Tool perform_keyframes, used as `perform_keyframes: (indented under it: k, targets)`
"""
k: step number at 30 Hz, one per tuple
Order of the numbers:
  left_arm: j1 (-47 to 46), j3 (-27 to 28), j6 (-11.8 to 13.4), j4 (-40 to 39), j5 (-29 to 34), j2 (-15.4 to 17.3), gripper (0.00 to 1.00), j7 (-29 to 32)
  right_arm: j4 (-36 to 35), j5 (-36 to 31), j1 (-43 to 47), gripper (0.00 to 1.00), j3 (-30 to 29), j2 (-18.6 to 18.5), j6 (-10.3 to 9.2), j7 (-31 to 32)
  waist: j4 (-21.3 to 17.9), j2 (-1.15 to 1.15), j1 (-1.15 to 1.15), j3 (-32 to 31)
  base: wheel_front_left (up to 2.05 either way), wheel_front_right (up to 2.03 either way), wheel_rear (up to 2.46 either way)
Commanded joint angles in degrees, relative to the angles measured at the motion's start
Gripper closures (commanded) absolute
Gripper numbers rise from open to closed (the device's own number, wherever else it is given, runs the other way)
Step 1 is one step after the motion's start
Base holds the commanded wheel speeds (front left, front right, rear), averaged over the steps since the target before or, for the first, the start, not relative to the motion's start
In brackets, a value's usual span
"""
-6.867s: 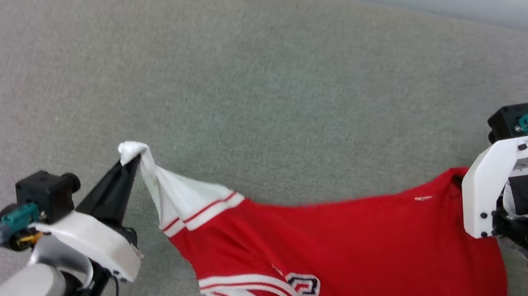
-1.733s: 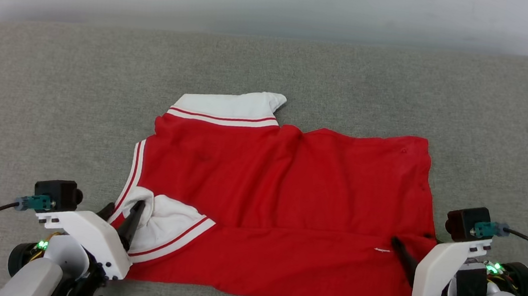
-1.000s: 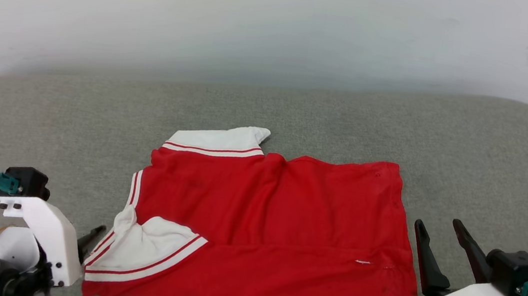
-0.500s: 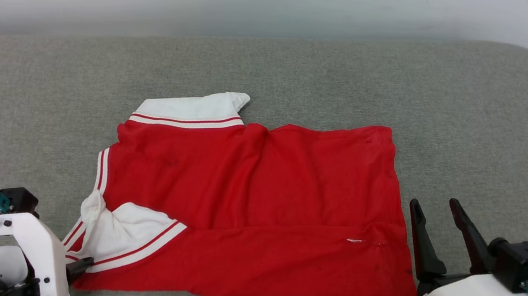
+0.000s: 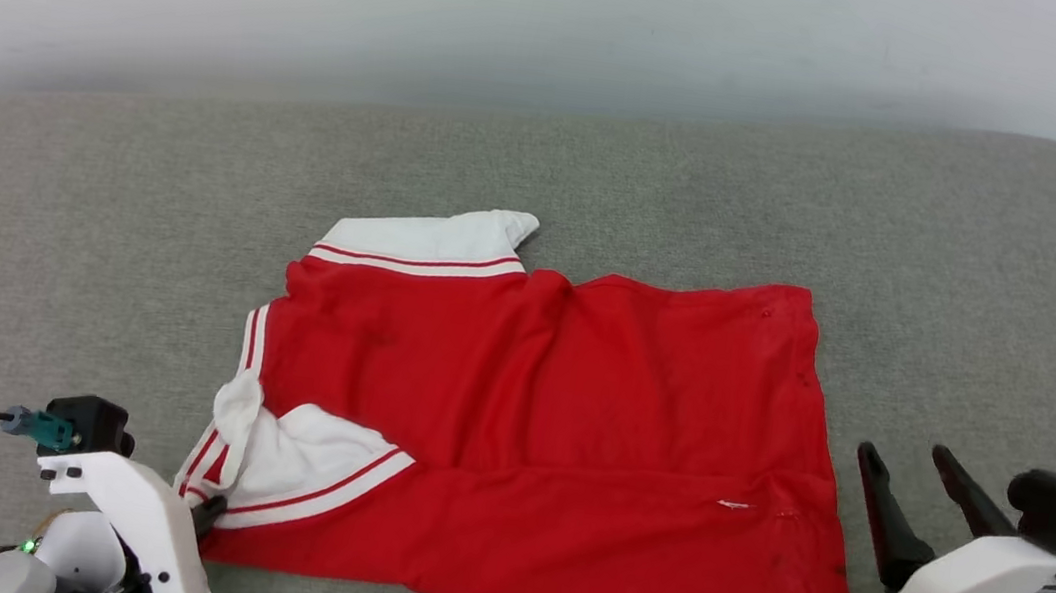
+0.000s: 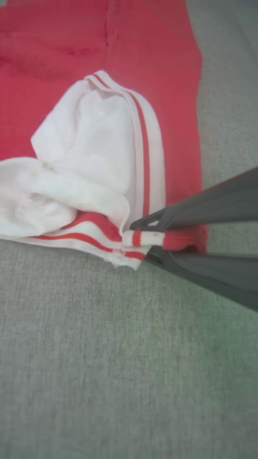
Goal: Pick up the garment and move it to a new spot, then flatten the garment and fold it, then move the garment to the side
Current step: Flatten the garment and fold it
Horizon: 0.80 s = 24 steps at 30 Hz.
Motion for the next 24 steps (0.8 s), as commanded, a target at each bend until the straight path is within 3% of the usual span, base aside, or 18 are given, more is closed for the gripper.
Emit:
perform_keyframes:
  k: [1,11,21,22,23,24]
  targets:
    - [0.09,0.22,0.45,-0.61,0.81,-0.49,1.00,-1.50,0.64,1.13,-0.19,0.00,-0.77,-0.93,-0.04,2.90,0.97,0.00,0.00,-0.87,0.00,0.00,0.00]
    - [-1.17,1.08,3.60,-12.78,5.05,0.66,1.00,-6.16,5.70,6.89,-2.01,0.00,-3.22,-5.04,-0.04,30.48,4.40,0.00,0.00,1.12,0.00,0.00,0.00]
    - [0.23,0.87,5.27,-18.89,5.43,1.13,1.00,-5.69,13.18,8.43,-4.44,0.00,-0.97,-2.35,-0.03,36.43,6.34,0.00,0.00,4.87,0.00,0.00,0.00]
    - [0.44,0.85,5.33,-18.96,5.40,1.04,1.00,-5.74,14.09,8.72,-4.48,0.28,-0.91,-1.95,-0.03,36.55,6.43,0.00,0.00,4.99,0.00,0.00,0.00]
    - [0.59,0.79,5.40,-18.93,5.43,0.96,1.00,-5.82,14.80,9.13,-4.67,0.71,-0.87,-1.55,-0.02,36.45,6.51,0.00,0.00,5.03,0.00,0.00,0.00]
    - [0.71,0.68,5.38,-18.92,5.38,0.90,1.00,-5.83,15.37,9.35,-4.81,1.00,-0.76,-1.34,-0.02,36.35,6.59,0.00,0.00,4.97,0.00,0.00,0.00]
